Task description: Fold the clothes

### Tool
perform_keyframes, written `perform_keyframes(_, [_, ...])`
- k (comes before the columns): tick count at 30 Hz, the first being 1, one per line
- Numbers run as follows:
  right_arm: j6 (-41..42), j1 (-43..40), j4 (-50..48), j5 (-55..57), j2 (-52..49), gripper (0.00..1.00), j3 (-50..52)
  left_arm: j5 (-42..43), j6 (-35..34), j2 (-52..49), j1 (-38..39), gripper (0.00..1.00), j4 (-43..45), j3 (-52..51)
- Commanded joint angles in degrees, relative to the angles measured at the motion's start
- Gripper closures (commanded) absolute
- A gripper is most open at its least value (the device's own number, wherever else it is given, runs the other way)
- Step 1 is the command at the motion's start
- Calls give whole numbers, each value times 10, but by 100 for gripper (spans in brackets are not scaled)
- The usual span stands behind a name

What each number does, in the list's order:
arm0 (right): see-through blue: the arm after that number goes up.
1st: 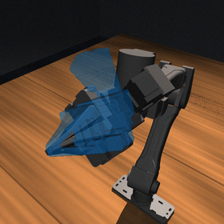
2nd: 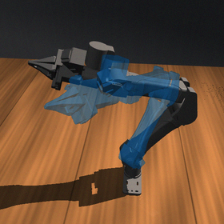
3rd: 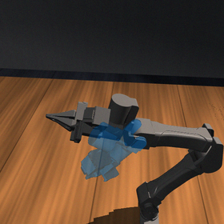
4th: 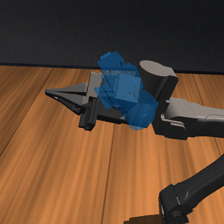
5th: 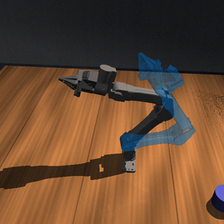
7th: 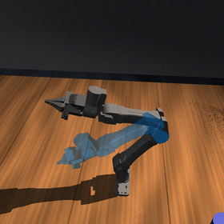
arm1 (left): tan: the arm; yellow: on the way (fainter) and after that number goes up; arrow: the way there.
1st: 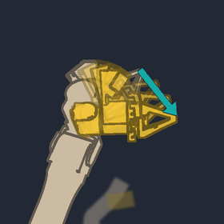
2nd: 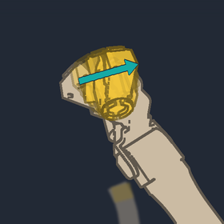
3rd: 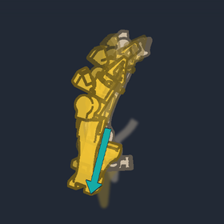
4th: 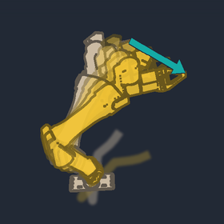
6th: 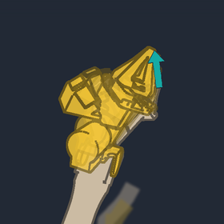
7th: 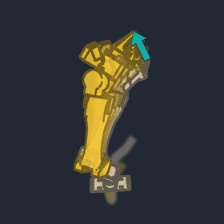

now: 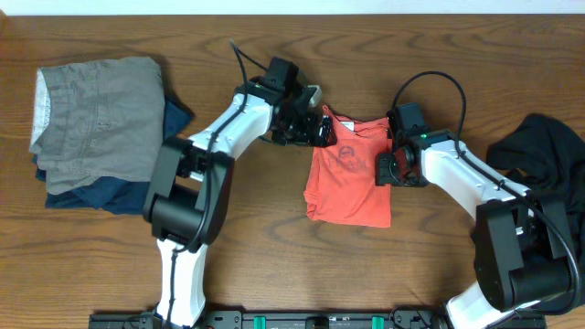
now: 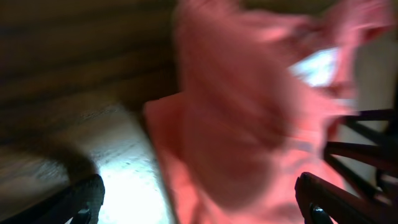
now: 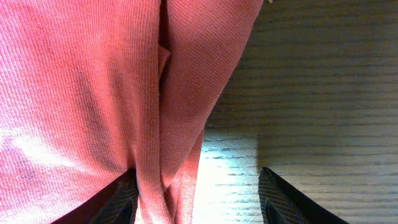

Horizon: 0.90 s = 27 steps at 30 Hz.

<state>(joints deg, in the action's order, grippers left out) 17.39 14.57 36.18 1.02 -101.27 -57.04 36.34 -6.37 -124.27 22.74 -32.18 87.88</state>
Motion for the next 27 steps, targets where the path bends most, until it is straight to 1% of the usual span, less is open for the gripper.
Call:
perform_keyframes(1, [-2,-3,7,15,-4,40,15,8,-15,-24,9,1,2,3])
perform_keyframes(4, [-2,-3,7,15,-4,40,16,8,-21,-30,21,0,2,3])
perform_keyframes(9, [-2,-3,7,15,-4,40,16,8,-21,-30,48,7,9,3])
perform_keyframes(11, [-2,-3,8,15,-4,40,16,7,-21,-30,55,14,16,3])
perform_keyframes(12, [-2,-3,9,15,-4,40,16,7,-21,-30,57,23,19,3])
perform_keyframes(13, [-2,-3,12,15,-4,40,16,7,-21,-30,56,41,23,3])
perform_keyframes(14, [-2,-3,16,15,-4,40,16,7,-21,-30,55,67,24,4])
perform_keyframes(15, [-2,-3,20,15,-4,40,16,7,-26,-30,51,81,23,6])
perform_keyframes(16, [-2,-3,22,15,-4,40,17,7,-40,-29,45,90,22,8])
perform_keyframes(17, [-3,-3,24,15,-4,40,17,7,-47,-26,40,94,20,9])
perform_keyframes(21, [-3,-4,26,16,-4,40,17,-14,-49,1,10,94,-4,9])
perform_keyframes(27, [-3,-4,32,16,-4,39,17,-169,-46,99,-58,94,-83,9])
